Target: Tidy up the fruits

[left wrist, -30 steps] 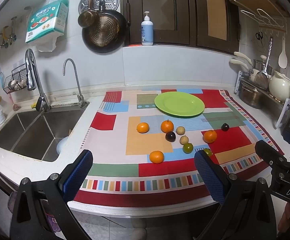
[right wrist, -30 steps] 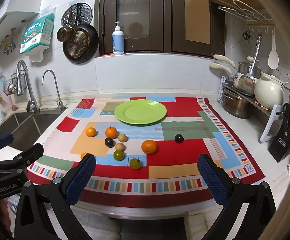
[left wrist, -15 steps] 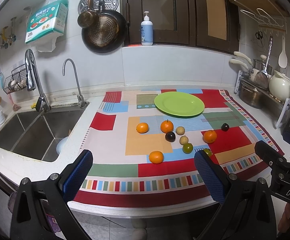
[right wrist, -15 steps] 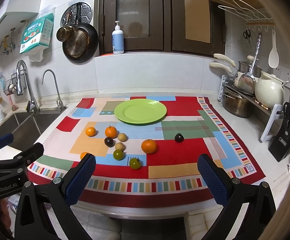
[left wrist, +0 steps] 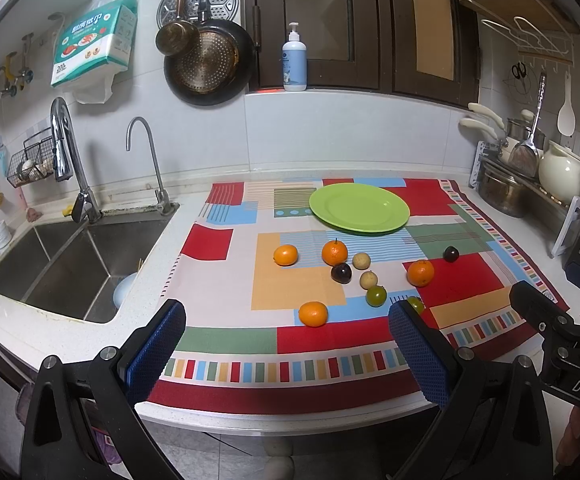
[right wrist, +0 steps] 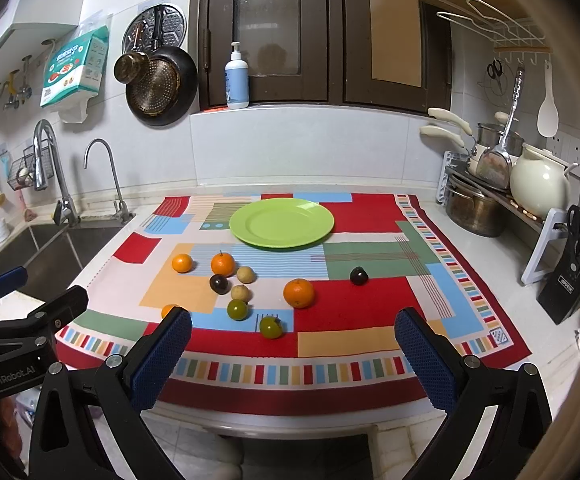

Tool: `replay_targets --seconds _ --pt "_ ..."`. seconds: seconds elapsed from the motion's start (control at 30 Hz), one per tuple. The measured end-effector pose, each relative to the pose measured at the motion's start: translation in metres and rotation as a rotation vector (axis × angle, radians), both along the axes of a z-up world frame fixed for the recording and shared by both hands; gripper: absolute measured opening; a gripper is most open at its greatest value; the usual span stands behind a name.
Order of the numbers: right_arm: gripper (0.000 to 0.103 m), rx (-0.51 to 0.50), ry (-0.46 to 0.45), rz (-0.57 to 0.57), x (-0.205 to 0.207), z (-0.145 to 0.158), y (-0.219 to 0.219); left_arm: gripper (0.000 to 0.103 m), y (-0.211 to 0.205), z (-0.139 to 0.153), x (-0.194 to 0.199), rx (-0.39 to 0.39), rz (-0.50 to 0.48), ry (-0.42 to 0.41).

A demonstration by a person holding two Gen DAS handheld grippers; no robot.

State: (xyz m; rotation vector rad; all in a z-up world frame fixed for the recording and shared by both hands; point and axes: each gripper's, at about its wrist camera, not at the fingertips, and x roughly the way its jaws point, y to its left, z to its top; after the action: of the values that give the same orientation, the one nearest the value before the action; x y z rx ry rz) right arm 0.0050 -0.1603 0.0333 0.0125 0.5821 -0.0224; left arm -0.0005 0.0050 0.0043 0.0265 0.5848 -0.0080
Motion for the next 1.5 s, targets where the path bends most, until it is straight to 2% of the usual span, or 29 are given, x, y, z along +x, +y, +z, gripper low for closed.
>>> replay_targets --seconds 1.5 --pt "0.102 -0.003 -0.002 0.002 -0.0003 0.0012 0.0036 0.103 0.0038 0.0033 0.0037 -0.001 -0.001 0.009"
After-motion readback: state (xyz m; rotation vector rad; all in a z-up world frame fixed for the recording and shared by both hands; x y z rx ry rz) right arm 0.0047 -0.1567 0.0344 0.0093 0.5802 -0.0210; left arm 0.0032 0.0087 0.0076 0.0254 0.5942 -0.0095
